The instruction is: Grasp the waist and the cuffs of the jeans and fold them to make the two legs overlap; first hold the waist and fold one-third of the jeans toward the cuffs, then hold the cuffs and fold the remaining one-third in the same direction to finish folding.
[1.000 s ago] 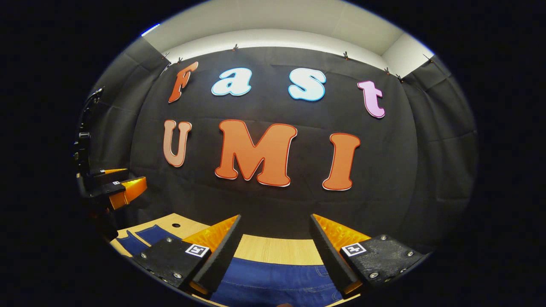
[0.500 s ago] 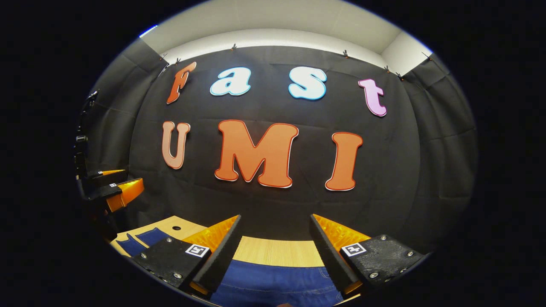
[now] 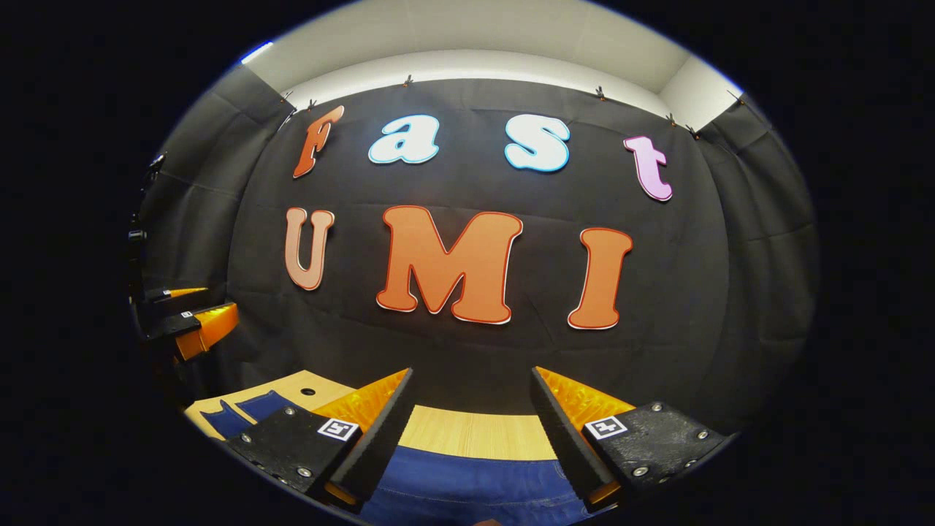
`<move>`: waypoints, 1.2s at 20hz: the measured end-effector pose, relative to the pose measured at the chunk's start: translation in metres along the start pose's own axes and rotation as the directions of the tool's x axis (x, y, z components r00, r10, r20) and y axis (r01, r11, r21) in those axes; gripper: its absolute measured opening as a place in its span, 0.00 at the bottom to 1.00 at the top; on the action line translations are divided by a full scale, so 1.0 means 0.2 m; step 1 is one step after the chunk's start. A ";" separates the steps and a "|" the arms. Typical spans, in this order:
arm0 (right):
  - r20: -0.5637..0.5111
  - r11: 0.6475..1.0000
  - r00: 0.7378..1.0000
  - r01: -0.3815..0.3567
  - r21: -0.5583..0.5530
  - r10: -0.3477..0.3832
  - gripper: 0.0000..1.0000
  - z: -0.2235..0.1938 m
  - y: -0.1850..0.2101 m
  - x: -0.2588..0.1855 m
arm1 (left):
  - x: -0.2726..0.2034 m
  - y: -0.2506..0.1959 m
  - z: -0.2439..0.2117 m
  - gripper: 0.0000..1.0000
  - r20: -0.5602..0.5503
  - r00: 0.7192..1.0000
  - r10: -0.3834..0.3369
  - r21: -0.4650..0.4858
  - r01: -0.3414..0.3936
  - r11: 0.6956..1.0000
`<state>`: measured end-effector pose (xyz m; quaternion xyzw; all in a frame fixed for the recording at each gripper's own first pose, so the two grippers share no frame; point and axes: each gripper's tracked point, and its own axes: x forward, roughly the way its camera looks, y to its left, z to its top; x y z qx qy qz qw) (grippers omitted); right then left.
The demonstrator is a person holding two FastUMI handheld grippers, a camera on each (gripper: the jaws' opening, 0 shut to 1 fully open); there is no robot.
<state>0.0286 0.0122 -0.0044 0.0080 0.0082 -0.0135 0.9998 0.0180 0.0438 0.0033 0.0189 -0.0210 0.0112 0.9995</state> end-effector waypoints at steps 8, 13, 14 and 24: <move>-0.012 0.999 0.999 0.035 -0.014 -0.035 0.97 -0.02 -0.05 -0.03 | -0.06 0.16 -0.02 0.97 -0.010 1.000 0.027 0.033 -0.027 0.999; -0.048 0.998 0.997 0.061 -0.025 -0.062 0.97 -0.06 -0.08 -0.04 | -0.07 0.25 -0.10 0.97 -0.047 0.999 0.002 0.009 -0.001 1.000; -0.060 0.997 0.996 0.069 -0.034 -0.071 0.97 -0.08 -0.09 -0.04 | -0.06 0.29 -0.15 0.99 -0.082 0.997 0.007 -0.015 -0.008 1.000; -0.413 0.972 0.897 0.214 0.097 -0.157 1.00 -0.59 -0.31 -0.15 | -0.23 0.75 -0.93 0.97 -0.516 0.857 0.002 -0.191 -0.117 0.975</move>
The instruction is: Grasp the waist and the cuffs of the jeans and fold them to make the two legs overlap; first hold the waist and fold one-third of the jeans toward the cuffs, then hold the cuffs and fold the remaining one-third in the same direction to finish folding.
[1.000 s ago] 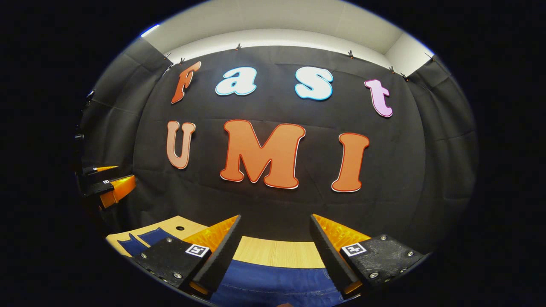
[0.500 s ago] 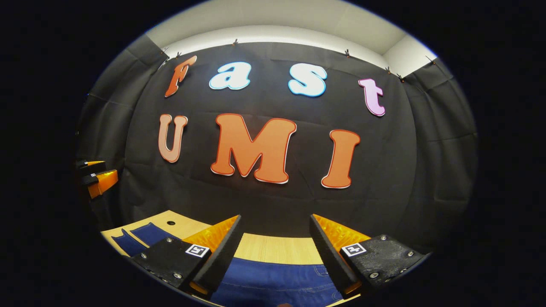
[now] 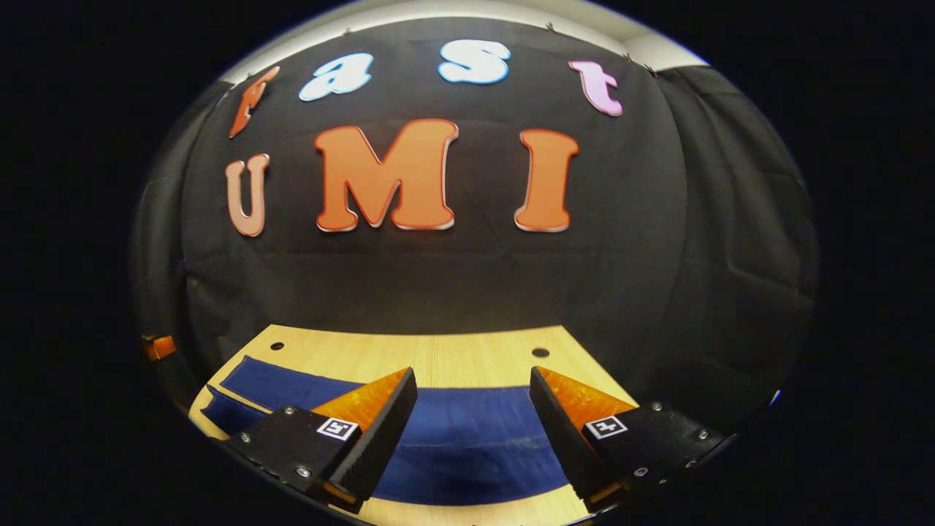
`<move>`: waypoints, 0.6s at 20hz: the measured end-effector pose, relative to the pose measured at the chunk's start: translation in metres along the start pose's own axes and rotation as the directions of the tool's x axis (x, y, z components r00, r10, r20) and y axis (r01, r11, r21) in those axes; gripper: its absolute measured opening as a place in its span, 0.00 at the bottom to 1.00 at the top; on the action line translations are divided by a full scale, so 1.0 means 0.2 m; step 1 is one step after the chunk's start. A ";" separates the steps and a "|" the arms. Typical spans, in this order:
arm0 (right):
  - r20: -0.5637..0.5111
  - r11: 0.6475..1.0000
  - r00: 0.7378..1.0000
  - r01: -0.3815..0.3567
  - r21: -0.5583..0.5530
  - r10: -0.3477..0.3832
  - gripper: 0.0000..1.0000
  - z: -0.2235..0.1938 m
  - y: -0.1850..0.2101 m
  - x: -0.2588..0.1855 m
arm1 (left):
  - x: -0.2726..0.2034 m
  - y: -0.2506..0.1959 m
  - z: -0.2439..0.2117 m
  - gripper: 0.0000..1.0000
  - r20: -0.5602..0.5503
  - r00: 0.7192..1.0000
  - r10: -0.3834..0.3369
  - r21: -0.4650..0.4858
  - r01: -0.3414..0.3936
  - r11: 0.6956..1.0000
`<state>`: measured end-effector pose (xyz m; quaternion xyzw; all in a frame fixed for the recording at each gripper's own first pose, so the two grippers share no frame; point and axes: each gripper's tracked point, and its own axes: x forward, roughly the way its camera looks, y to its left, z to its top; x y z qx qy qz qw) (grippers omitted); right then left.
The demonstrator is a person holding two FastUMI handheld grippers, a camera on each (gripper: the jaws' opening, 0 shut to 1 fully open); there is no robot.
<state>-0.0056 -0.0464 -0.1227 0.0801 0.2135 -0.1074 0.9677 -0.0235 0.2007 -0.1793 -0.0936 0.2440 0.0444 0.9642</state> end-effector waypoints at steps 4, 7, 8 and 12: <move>-0.128 0.996 0.990 0.062 0.070 -0.053 0.98 -0.18 -0.08 0.02 | 0.07 0.30 -0.26 0.98 -0.147 0.985 0.086 -0.008 -0.089 0.996; -0.225 0.991 0.972 0.093 0.097 -0.069 0.97 -0.33 -0.14 0.06 | 0.07 0.35 -0.43 0.98 -0.265 0.962 0.070 -0.090 -0.098 0.991; -0.262 0.989 0.964 0.089 0.119 -0.055 0.97 -0.38 -0.15 0.09 | 0.09 0.37 -0.48 0.98 -0.295 0.952 0.075 -0.116 -0.113 0.987; -0.394 0.967 0.918 0.139 0.212 -0.046 0.97 -0.59 -0.26 0.20 | 0.13 0.50 -0.66 0.98 -0.419 0.902 0.107 -0.239 -0.223 0.945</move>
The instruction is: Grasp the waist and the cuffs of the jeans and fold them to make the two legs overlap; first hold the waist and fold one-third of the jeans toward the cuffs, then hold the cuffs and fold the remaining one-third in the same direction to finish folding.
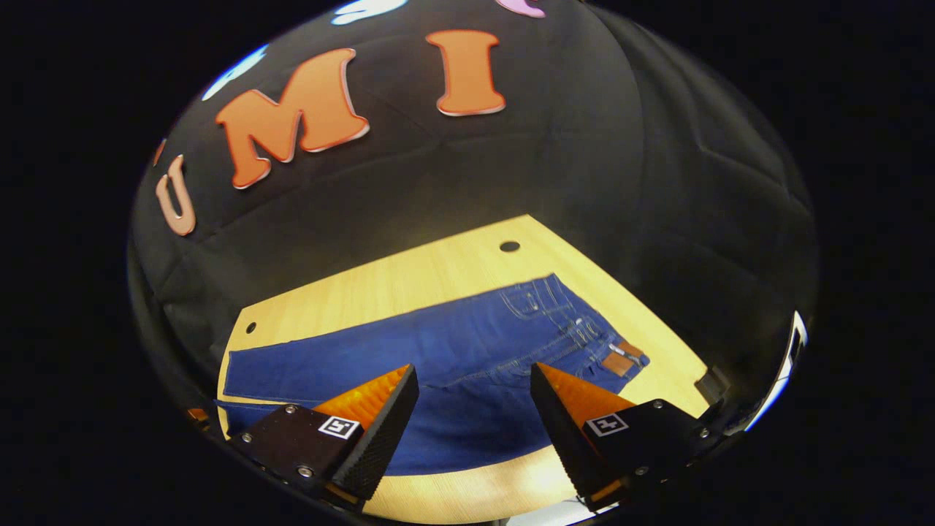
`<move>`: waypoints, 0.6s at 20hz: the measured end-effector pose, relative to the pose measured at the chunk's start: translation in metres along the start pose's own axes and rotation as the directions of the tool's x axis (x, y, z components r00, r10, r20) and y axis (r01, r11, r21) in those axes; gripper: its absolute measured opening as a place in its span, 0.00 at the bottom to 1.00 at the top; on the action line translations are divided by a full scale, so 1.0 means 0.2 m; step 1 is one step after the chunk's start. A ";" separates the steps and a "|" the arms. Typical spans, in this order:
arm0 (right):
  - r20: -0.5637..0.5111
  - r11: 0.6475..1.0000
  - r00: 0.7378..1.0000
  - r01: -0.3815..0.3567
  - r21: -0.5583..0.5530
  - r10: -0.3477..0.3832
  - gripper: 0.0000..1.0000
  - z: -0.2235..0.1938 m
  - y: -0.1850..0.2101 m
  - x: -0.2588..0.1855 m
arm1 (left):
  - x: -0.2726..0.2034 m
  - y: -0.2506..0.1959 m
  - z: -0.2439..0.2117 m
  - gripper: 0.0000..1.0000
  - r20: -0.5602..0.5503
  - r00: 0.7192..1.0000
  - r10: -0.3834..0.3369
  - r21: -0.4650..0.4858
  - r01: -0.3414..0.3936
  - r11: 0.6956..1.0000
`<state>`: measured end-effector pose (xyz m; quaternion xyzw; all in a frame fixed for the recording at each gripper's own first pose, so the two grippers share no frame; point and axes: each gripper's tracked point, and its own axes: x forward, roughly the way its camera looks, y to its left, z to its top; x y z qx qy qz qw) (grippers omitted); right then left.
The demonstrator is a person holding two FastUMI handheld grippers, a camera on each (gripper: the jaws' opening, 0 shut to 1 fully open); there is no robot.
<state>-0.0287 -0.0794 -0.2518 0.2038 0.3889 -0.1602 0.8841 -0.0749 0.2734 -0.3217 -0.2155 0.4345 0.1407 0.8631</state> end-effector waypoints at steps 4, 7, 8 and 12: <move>-0.111 0.992 0.993 0.056 0.114 -0.043 0.96 -0.08 -0.19 0.14 | 0.06 0.07 -0.08 0.99 -0.125 0.991 0.051 -0.150 -0.070 0.986; -0.168 0.979 0.986 0.050 0.197 -0.017 0.96 -0.11 -0.26 0.21 | 0.09 0.08 -0.12 0.98 -0.205 0.979 0.001 -0.325 -0.069 0.943; -0.184 0.976 0.983 0.058 0.212 -0.018 0.96 -0.12 -0.30 0.24 | 0.09 0.08 -0.13 0.98 -0.226 0.974 -0.017 -0.380 -0.072 0.922; -0.262 0.969 0.964 0.095 0.227 -0.033 0.96 -0.16 -0.39 0.29 | 0.12 0.10 -0.20 0.98 -0.310 0.950 -0.031 -0.494 -0.133 0.859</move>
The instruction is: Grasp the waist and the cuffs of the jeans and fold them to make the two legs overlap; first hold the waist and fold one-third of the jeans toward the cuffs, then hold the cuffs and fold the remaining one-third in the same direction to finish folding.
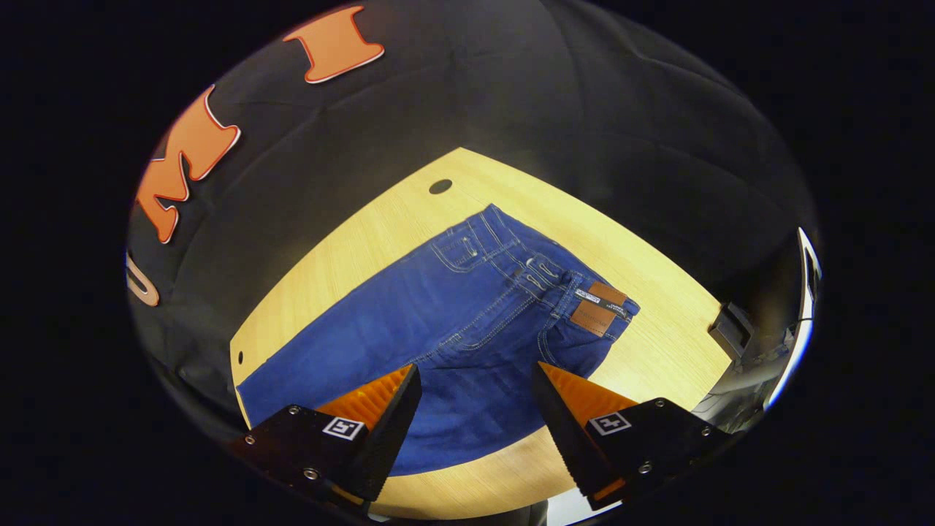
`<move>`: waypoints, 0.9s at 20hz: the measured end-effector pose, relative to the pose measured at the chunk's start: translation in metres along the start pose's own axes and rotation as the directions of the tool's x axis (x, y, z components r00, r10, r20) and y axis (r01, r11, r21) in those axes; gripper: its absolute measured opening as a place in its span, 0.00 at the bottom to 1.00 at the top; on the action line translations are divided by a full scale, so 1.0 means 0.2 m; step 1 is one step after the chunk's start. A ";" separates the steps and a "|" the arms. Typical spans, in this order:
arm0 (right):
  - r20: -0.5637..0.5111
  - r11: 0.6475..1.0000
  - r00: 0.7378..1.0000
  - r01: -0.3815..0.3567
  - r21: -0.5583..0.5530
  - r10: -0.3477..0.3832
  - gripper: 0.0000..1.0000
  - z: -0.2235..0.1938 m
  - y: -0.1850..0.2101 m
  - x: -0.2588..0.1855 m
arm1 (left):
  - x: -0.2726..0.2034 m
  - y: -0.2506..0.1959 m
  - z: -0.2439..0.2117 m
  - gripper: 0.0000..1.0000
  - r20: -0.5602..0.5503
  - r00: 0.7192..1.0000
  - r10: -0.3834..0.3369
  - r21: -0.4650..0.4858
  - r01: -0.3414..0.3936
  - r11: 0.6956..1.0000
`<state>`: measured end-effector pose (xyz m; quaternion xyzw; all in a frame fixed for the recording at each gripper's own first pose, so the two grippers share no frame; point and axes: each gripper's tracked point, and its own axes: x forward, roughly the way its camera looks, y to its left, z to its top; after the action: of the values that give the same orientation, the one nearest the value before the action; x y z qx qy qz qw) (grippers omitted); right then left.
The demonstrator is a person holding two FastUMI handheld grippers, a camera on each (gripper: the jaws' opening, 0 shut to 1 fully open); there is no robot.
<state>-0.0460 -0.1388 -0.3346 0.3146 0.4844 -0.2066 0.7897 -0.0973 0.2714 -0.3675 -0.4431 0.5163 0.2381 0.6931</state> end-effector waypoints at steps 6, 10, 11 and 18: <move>-0.028 0.998 1.000 -0.005 0.058 0.006 0.96 0.02 -0.07 0.08 | 0.11 0.01 0.05 0.92 -0.004 0.998 -0.057 -0.101 0.056 0.993; -0.039 0.994 0.999 -0.011 0.106 0.015 0.96 0.03 -0.12 0.14 | 0.12 -0.03 0.09 0.83 0.018 0.991 -0.134 -0.083 0.135 0.987; -0.043 0.993 0.999 -0.012 0.119 0.017 0.96 0.03 -0.13 0.14 | 0.14 -0.05 0.10 0.83 0.032 0.988 -0.154 -0.083 0.156 0.984; -0.059 0.983 0.997 -0.027 0.184 0.039 0.96 0.03 -0.22 0.16 | 0.27 -0.13 0.13 0.25 0.060 0.983 -0.175 -0.042 0.177 0.983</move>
<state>-0.0557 -0.1755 -0.3753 0.4000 0.4826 -0.2271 0.7453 -0.0443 0.2730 -0.4058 -0.4963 0.4498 0.2001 0.7151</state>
